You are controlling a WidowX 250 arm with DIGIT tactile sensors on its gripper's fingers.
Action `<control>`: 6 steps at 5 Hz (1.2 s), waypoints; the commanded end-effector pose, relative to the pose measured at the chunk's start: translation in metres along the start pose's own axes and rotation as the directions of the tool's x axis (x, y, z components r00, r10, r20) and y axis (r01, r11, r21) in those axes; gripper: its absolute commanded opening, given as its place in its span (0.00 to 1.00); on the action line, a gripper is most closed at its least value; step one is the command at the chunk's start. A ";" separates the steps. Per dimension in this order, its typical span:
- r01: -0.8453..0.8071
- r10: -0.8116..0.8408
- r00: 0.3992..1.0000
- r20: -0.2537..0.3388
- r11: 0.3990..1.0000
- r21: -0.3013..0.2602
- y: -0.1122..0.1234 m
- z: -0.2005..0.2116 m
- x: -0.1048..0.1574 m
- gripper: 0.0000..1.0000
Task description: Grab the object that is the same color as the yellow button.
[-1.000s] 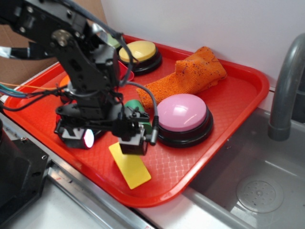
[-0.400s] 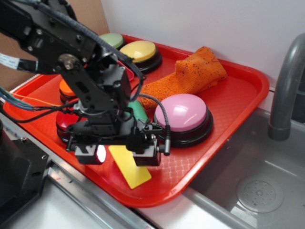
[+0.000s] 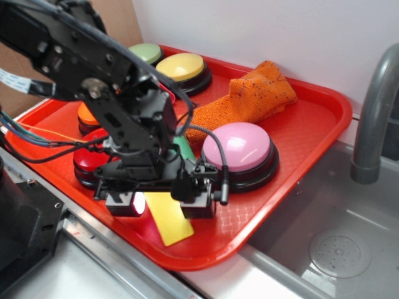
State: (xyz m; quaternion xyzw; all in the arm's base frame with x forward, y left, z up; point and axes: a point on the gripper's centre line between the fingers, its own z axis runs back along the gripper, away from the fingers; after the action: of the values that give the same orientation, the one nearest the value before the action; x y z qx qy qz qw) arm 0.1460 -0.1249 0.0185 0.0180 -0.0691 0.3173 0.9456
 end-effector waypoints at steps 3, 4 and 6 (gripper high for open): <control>0.129 -0.127 0.991 0.044 0.991 -0.041 -0.007 -0.003 0.018 0.00; 0.216 -0.216 0.976 0.006 0.976 0.003 -0.007 0.004 0.023 0.00; 0.314 -0.313 0.948 -0.050 0.950 0.000 -0.006 0.059 0.065 0.00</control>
State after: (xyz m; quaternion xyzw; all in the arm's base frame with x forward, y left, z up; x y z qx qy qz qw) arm 0.1801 -0.0925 0.0723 0.0429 -0.0206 0.1662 0.9850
